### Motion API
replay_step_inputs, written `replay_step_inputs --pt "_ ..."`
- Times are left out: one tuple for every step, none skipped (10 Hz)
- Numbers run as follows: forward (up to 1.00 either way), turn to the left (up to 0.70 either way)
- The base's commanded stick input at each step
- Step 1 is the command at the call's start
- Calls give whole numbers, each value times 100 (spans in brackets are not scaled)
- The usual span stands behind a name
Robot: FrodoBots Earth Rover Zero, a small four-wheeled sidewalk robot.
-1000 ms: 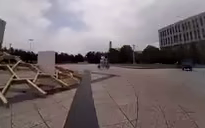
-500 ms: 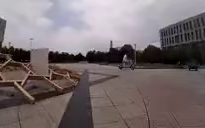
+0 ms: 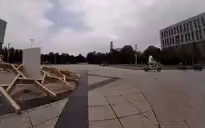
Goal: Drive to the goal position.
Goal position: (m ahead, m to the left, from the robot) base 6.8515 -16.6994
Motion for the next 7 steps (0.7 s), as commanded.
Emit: replay_step_inputs --pt "70 0" --pt "70 0" --pt "70 0" --pt "70 0" --pt "70 0" --pt "70 0" --pt "70 0"
